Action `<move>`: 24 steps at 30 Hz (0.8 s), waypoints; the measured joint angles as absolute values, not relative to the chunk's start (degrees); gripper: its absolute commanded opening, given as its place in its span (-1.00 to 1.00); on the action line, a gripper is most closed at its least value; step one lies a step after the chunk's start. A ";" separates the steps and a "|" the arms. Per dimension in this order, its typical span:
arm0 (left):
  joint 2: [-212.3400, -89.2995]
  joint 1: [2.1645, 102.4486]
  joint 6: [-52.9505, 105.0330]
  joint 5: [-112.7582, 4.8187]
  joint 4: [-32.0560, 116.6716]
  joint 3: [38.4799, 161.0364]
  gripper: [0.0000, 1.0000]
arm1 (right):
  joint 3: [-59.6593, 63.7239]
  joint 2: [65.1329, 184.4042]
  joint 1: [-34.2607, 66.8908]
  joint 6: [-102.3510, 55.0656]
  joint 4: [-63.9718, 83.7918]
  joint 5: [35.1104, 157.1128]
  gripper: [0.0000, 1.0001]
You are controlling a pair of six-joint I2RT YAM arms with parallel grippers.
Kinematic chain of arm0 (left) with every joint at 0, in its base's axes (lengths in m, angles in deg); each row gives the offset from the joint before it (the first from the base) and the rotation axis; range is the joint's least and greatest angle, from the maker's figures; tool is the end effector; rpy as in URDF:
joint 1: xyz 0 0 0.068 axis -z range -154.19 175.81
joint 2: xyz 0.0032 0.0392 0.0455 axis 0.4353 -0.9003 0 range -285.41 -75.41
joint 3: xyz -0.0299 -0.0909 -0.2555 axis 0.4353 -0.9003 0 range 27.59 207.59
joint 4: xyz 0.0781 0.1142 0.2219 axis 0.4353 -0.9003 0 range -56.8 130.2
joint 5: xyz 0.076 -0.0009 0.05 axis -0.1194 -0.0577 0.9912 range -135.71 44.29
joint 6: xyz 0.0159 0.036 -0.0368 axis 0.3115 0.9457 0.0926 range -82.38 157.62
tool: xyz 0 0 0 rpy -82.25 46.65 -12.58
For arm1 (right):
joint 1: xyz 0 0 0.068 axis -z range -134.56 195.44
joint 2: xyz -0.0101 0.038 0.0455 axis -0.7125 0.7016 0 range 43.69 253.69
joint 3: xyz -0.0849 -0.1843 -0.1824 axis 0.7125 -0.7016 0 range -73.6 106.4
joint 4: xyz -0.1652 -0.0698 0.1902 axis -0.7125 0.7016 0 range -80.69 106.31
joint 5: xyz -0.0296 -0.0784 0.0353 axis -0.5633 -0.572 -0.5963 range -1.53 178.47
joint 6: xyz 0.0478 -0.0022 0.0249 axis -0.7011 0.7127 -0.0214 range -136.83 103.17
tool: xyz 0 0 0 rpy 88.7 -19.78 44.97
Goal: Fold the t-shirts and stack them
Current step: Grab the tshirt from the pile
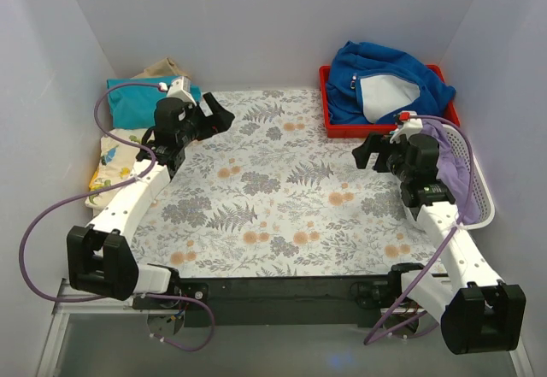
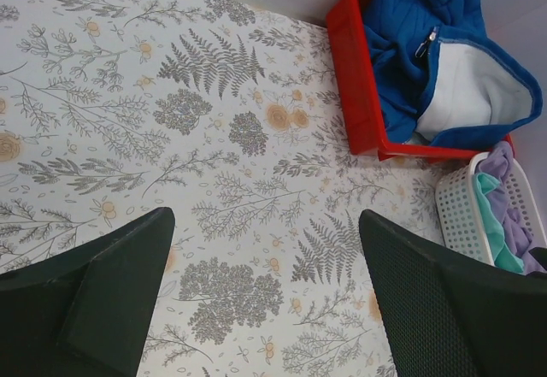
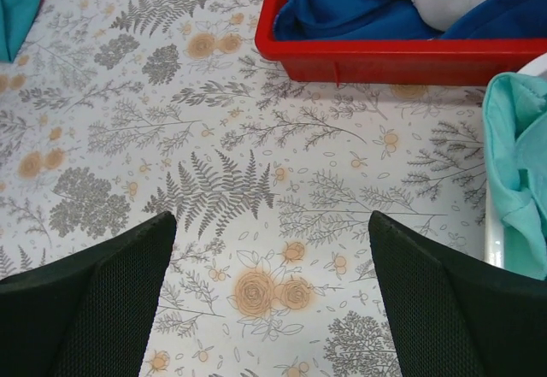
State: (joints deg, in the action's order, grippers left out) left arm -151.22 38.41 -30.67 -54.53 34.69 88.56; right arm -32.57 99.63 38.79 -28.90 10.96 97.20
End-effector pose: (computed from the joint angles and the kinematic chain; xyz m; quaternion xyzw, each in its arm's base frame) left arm 0.3012 -0.0729 0.3268 -0.3434 0.7442 -0.4174 0.3924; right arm 0.2268 0.0317 0.2960 -0.0077 0.8005 0.1571 0.5783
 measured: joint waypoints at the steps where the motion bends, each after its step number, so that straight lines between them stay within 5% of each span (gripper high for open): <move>1: -151.79 38.41 -30.34 -54.53 34.51 89.15 0.78 | -32.50 100.20 38.79 -29.47 10.96 97.25 0.97; 12: -153.32 38.41 -30.65 -49.61 31.23 90.24 0.78 | -34.05 101.90 38.76 -28.10 4.84 100.11 0.97; 24: -158.07 38.41 -29.67 -51.05 29.24 93.37 0.88 | -21.53 111.52 42.24 -21.52 17.54 72.26 0.97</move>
